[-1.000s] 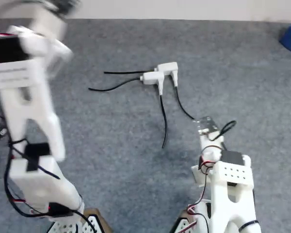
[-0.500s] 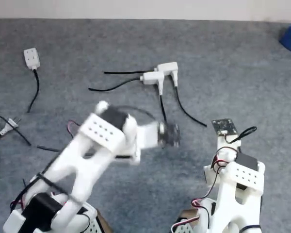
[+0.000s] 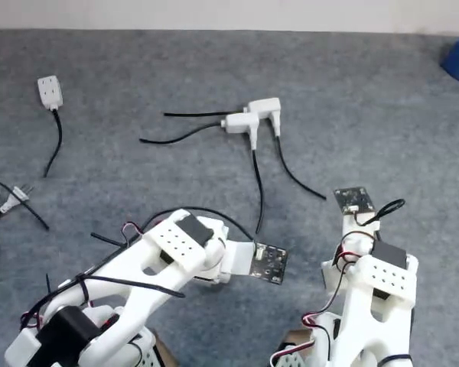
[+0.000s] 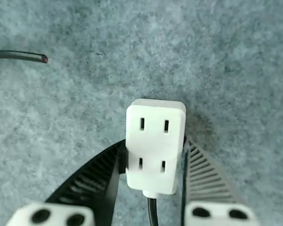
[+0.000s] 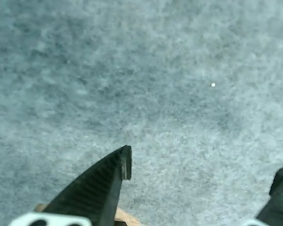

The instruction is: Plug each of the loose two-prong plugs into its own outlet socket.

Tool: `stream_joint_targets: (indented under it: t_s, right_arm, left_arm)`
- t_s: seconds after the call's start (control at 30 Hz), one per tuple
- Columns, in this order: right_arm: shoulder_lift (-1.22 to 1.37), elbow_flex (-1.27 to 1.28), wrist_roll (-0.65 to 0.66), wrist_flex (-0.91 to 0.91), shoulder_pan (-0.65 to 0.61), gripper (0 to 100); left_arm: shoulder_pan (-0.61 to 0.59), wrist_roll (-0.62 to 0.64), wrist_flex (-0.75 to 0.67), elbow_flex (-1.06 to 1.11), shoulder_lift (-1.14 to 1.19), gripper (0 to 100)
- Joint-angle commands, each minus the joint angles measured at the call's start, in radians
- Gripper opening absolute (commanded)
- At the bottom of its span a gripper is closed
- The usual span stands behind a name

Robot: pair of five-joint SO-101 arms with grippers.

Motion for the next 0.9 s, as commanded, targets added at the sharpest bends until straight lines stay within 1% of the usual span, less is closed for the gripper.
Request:
stream_joint_targets:
  t_s: [0.0,0.1,0.17,0.23,0.3,0.4,0.63,0.73,0.87]
  right_arm:
    - [0.002,-0.047,0.006,0.010,-0.035,43.2]
    - [0.002,-0.047,0.006,0.010,-0.035,43.2]
    - [0.002,-0.045,0.006,0.008,-0.035,43.2]
    - [0.002,-0.045,0.006,0.007,-0.035,43.2]
    - [0.002,-0.045,0.006,0.005,-0.036,43.2]
    - [0.002,-0.045,0.006,0.005,-0.036,43.2]
    - [0.002,-0.045,0.008,0.005,-0.038,43.2]
    - [0.002,-0.045,0.008,0.004,-0.041,43.2]
    - [0.002,-0.039,0.005,0.012,-0.088,43.2]
  left_arm:
    - [-0.010,0.008,-0.078,0.024,-0.033,4]
    - [-0.058,0.068,-0.086,0.004,-0.042,16]
    - [-0.139,0.071,-0.081,-0.061,-0.042,24]
    - [-0.231,0.069,-0.080,-0.122,-0.042,28]
    - [-0.311,0.029,-0.064,-0.173,-0.042,28]
    - [-0.378,-0.034,-0.006,-0.223,-0.041,26]
    - [-0.458,-0.041,0.012,-0.268,-0.044,26]
    - [-0.460,-0.040,0.012,-0.269,-0.044,26]
    - [-0.460,-0.034,0.005,-0.332,-0.033,26]
